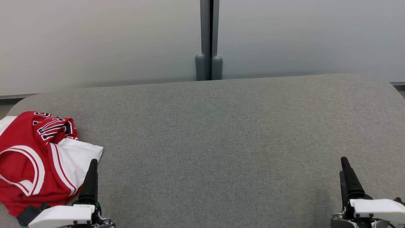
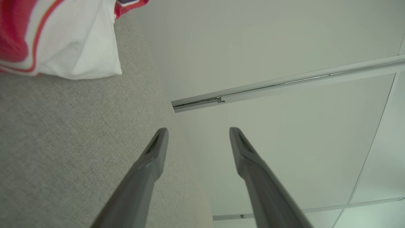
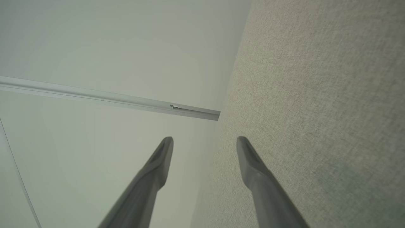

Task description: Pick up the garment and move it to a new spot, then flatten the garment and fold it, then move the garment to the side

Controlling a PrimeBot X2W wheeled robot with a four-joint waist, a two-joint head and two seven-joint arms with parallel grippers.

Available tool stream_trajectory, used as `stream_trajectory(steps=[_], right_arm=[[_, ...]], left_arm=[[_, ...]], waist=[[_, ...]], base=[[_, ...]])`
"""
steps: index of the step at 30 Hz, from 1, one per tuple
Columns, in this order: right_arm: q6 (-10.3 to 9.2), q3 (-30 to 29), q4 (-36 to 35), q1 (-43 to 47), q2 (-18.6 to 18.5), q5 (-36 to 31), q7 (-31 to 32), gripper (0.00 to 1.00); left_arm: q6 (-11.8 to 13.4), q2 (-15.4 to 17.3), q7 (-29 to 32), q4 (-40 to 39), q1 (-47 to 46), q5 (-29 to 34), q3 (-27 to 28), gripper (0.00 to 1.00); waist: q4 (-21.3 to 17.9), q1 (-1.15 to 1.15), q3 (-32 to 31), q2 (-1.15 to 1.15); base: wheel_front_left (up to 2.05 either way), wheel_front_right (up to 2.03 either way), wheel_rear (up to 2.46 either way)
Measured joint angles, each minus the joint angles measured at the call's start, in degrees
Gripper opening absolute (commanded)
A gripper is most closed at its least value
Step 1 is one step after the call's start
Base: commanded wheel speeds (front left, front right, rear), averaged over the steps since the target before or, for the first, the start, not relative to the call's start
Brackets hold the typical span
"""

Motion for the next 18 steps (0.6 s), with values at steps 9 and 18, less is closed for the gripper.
stream_trajectory(steps=[9,18], right_arm=[[0.00,1.21,-2.70,0.07,-0.10,-11.44,-1.92,1.00],[0.00,3.26,-2.80,0.22,-0.21,-17.71,-3.91,1.00]], left_arm=[[0.00,-0.69,-1.92,-2.61,0.23,9.64,1.88,1.00],[2.02,-0.63,-3.82,-8.64,1.19,22.77,1.90,1.00]], waist=[[0.35,0.00,-0.10,0.00],[0.41,0.00,-0.06,0.00]], base=[[0.00,0.00,0.00],[0.00,0.00,0.00]])
